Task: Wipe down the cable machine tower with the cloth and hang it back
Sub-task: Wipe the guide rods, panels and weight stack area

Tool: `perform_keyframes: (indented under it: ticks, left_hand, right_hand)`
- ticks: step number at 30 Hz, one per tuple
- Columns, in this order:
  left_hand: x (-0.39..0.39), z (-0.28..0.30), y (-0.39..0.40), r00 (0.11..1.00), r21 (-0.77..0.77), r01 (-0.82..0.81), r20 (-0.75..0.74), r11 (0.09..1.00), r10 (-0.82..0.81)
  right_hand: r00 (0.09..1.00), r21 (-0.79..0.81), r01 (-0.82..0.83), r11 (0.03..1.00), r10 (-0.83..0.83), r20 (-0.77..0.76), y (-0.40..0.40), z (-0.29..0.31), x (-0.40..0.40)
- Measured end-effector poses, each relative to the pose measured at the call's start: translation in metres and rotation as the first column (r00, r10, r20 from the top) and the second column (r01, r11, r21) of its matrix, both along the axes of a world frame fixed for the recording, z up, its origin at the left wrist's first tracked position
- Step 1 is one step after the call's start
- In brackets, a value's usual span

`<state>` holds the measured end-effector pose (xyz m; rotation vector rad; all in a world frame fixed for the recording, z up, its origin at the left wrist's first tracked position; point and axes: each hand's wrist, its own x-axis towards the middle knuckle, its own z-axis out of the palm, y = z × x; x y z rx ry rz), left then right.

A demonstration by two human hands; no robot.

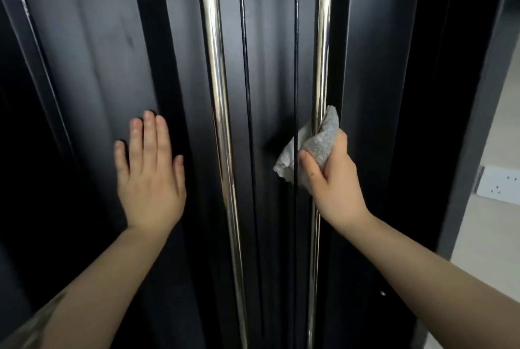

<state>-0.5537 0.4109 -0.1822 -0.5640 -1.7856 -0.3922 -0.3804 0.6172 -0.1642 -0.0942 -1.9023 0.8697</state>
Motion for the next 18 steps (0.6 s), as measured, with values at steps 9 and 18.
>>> perform_keyframes:
  ticks: [9,18]
  left_hand:
    - [0.005,-0.012,0.009,0.999,0.073,-0.038,0.006,0.997,0.038]
    - [0.002,-0.105,0.012,0.999,0.130,-0.046,0.013,0.990,0.045]
  right_hand:
    - [0.988,-0.048,-0.076,0.996,0.069,-0.137,0.003,0.015,-0.009]
    - [0.988,0.022,-0.043,0.999,0.046,-0.149,0.013,0.000,-0.010]
